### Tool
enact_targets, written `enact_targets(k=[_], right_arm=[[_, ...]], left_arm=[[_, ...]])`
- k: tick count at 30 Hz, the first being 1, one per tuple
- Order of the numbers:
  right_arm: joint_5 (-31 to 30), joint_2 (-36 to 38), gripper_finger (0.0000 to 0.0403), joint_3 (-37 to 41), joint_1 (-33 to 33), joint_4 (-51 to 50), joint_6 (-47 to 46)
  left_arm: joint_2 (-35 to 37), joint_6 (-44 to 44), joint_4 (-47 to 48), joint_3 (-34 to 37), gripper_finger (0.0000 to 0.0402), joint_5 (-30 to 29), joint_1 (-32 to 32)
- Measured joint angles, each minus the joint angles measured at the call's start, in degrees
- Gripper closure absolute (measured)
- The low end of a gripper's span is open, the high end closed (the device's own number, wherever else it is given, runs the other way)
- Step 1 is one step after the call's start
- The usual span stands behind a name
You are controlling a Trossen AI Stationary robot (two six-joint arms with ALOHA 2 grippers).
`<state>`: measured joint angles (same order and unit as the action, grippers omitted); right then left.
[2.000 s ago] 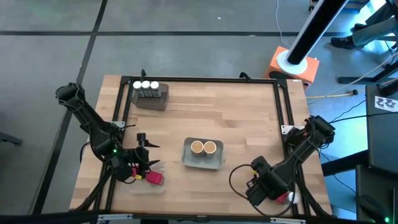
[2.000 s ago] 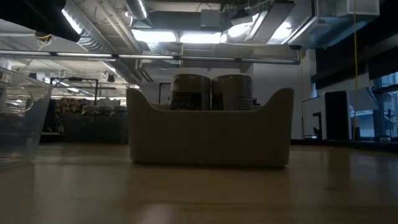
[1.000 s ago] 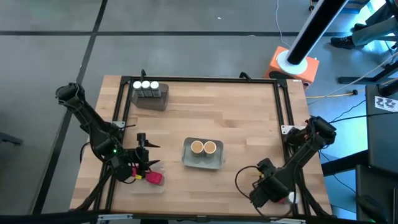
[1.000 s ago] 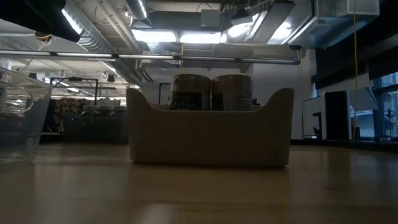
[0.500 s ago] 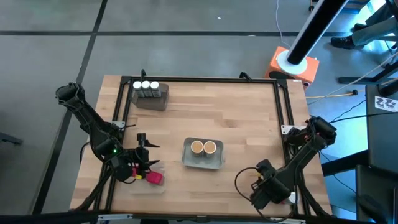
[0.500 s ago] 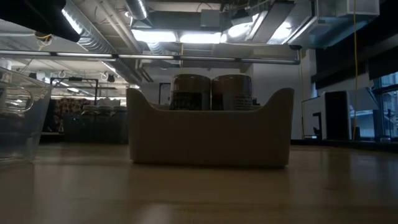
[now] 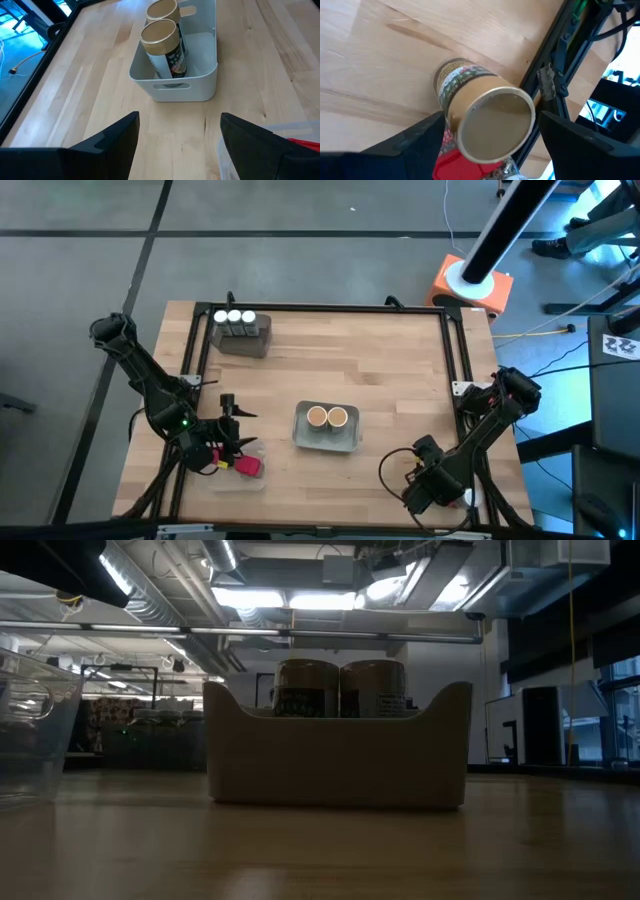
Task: Sort spices by type
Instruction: Put the gold seasoning bottle into the gray bin
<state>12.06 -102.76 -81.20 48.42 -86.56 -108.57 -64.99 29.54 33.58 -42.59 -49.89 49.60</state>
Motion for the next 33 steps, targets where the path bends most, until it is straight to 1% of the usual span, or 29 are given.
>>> enact_targets(k=[10,19,25,33], right_arm=[[1.19,0.09,0.0081,3.60,-0.02,1.95,-0.03],[1.43,0.15,0.0081,3.87,-0.02,3.08,0.01],[-0.96,0.15,0.0081,3.88,-0.08,3.54,0.54],[-2.52,0.13,0.0081,3.86,-1.58,4.39,1.08]], left_arm=[[0.00,0.01,-0.02,0.00,0.0139,0.00,0.01],[0.00,0.02,-0.02,0.00,0.0139,0.00,0.00],[0.00,0.02,-0.02,0.00,0.0139,-0.01,0.00],[0.00,0.02,-0.02,0.00,0.0139,0.00,0.00]])
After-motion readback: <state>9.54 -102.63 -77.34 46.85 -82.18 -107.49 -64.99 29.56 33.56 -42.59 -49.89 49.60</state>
